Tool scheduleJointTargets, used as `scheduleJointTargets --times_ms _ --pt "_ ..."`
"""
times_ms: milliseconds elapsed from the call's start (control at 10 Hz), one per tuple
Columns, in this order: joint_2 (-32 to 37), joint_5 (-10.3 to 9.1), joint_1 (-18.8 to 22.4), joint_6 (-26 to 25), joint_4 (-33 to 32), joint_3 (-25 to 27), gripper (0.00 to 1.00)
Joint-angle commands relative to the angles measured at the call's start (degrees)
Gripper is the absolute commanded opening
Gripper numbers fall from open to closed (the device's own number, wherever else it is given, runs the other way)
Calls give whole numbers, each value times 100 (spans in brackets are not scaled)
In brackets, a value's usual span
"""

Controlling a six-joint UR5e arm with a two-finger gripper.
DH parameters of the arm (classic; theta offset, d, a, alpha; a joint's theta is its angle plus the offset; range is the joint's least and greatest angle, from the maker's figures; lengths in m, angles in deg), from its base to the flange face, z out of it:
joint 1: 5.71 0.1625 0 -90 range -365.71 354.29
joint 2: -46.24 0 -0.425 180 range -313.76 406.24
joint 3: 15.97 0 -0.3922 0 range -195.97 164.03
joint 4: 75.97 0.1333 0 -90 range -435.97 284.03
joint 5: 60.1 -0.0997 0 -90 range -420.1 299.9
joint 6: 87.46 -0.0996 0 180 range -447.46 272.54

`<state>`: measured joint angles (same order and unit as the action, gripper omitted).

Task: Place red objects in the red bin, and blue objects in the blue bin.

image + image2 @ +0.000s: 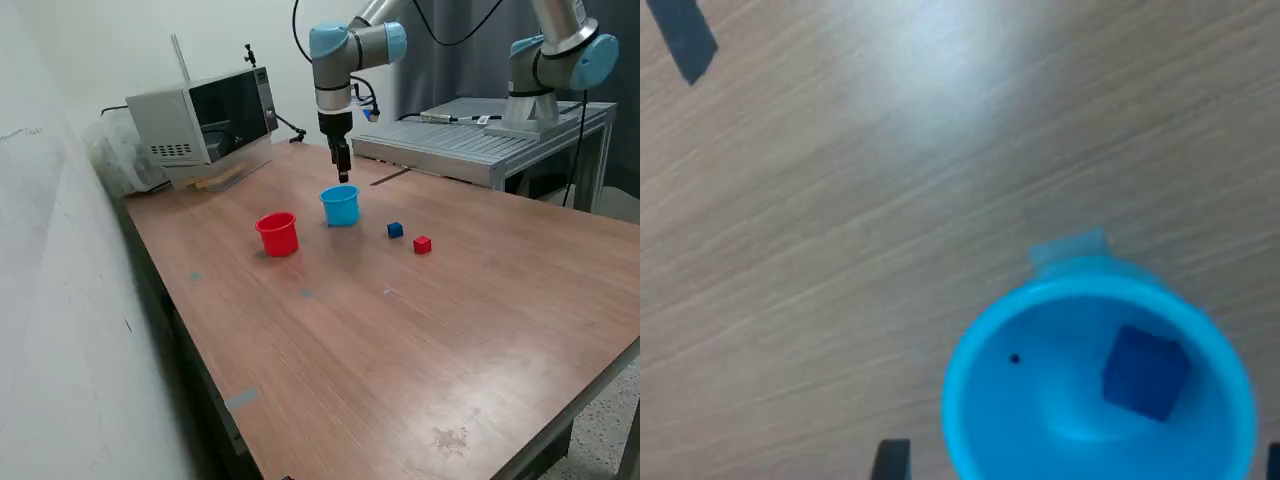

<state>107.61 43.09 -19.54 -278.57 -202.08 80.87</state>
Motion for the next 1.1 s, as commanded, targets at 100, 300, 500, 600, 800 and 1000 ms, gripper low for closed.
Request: scheduleJointTargets --times_ms 100,300,500,600,800,1000 --pt "1225 8 801 21 60 510 100" --pt "1683 -9 1328 -5 121 914 100" --pt "1851 -53 1934 -41 166 1091 100" --pt "1861 -62 2146 -67 166 1074 100" --pt "1599 -184 2306 -302 183 925 100" --pt "1273 -483 2323 -313 52 889 100"
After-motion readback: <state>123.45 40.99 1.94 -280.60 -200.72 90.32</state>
